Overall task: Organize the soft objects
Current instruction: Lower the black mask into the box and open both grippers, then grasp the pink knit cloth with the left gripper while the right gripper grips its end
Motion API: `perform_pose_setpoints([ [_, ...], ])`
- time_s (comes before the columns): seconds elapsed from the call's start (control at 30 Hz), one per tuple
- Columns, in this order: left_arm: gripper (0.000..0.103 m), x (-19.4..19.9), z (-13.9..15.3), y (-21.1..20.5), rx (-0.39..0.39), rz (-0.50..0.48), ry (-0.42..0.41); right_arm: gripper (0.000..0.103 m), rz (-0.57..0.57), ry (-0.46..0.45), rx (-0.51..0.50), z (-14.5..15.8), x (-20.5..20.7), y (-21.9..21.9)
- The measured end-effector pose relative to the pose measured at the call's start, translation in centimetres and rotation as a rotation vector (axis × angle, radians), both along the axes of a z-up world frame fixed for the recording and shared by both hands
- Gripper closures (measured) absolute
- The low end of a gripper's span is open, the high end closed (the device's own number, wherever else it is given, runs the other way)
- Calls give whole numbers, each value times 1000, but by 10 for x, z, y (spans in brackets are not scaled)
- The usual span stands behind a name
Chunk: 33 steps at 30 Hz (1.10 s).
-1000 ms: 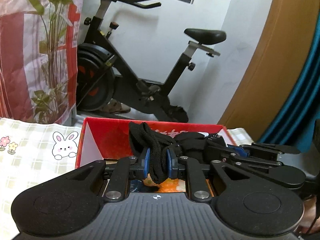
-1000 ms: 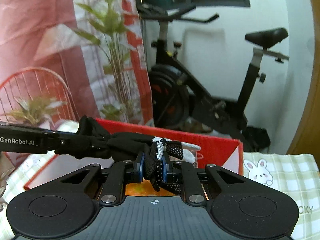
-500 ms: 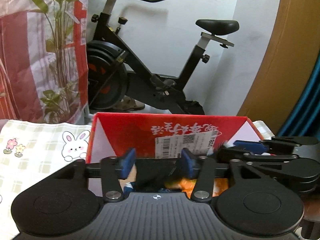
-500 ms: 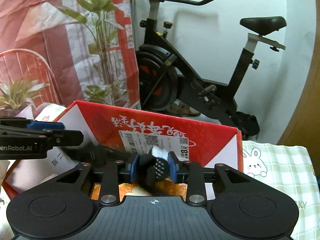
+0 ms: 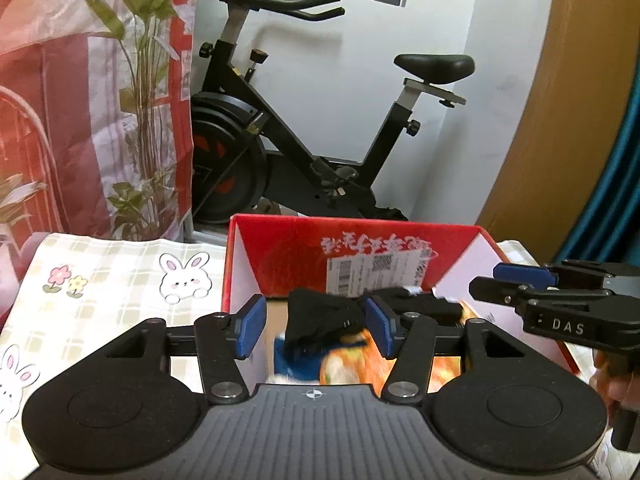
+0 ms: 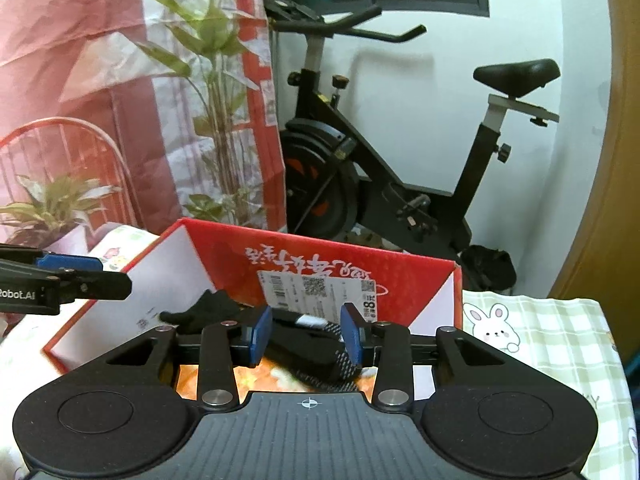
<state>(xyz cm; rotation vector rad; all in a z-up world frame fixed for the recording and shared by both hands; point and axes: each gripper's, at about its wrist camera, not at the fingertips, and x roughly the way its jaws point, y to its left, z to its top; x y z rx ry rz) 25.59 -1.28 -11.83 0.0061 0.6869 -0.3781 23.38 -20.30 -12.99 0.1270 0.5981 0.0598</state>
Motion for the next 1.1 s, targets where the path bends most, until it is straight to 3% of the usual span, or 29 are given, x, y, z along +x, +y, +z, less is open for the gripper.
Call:
perform_pose_setpoints([
  [0.27,45,-77,8,21,2,-29,-15,68,29,-49,62,9,-64,6],
  [0.47,45,-140,-14,46,15,-63,68,68,92,-28,95,5,-121,18],
  [0.67,45,-179,-57,60,26,-82,219,67,150,98,87,-27,-172,35],
  [0.87,40,-194,-89,66,8,-71,313,67,169,252,86,-65,-214,41],
  [1.1,39,-194,-99,74,-29,-30,345,59,165,335,97,-78,-239,35],
])
